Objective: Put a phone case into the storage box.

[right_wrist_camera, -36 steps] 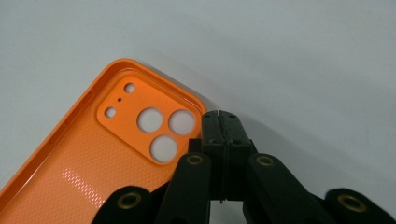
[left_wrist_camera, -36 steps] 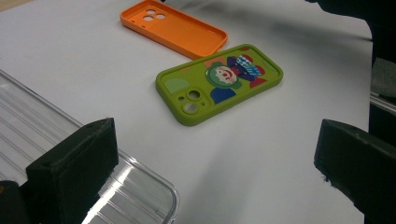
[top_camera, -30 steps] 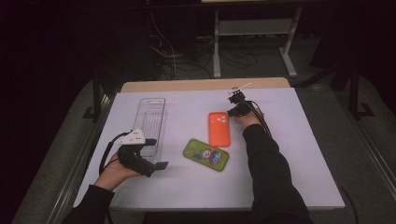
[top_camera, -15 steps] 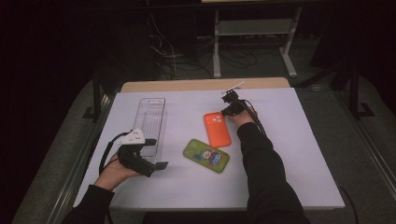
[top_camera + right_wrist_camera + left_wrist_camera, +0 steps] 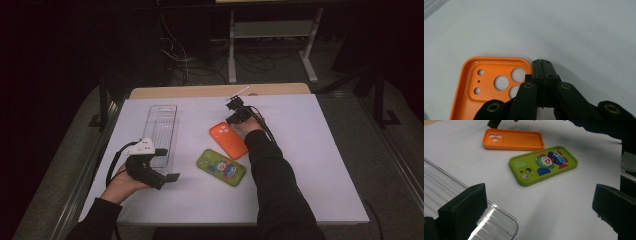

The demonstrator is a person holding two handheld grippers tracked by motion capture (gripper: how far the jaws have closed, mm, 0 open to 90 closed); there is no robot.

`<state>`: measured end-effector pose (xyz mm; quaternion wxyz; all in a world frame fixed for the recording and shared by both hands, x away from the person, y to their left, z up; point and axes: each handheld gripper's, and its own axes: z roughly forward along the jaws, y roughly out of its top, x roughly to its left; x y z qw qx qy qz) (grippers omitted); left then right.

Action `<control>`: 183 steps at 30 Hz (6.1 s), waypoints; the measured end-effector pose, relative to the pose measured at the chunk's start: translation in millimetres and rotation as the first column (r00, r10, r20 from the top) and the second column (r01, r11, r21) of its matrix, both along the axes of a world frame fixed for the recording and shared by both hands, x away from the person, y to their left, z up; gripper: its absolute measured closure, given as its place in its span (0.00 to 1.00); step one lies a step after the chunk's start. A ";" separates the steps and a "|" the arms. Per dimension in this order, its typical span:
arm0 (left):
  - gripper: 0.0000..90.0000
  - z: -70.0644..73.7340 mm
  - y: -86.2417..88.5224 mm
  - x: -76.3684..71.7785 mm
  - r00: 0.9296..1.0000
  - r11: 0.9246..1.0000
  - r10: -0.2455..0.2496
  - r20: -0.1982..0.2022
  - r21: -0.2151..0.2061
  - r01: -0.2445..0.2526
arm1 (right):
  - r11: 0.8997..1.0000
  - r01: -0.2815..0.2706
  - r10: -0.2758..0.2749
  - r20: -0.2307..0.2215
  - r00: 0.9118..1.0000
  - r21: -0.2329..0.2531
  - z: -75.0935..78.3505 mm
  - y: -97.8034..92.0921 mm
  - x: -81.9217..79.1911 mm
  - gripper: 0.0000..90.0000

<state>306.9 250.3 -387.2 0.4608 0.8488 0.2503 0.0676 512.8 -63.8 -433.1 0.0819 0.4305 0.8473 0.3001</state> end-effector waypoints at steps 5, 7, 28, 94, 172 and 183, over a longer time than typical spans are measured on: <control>0.00 0.2 -0.2 -0.6 1.000 1.000 0.003 -0.003 0.000 -0.003 | 0.999 -0.048 0.048 0.004 0.999 -0.002 0.1 13.8 -1.8 0.98; 0.00 0.1 -0.2 -0.5 1.000 1.000 0.002 -0.002 0.000 -0.002 | 0.999 -0.041 0.041 -0.001 0.999 0.006 0.1 19.6 -3.5 0.98; 0.00 -1.0 0.1 0.3 1.000 1.000 0.003 -0.005 0.014 -0.002 | 0.991 -0.122 0.119 0.054 0.991 0.059 30.2 7.5 -32.6 0.89; 0.00 -4.4 -1.5 -0.9 1.000 0.999 0.007 -0.010 0.053 -0.006 | 0.983 -0.133 0.110 0.173 0.979 0.127 32.0 -124.5 -213.0 0.00; 0.00 -3.1 1.4 -0.7 1.000 1.000 0.008 -0.020 0.004 -0.008 | 0.939 -0.335 0.336 0.001 0.942 -0.082 -8.9 9.2 -64.5 0.15; 0.00 -3.1 0.3 -1.1 1.000 1.000 0.009 -0.018 -0.002 -0.009 | 0.932 -0.342 0.346 0.009 0.938 -0.119 -8.5 12.3 -67.9 0.17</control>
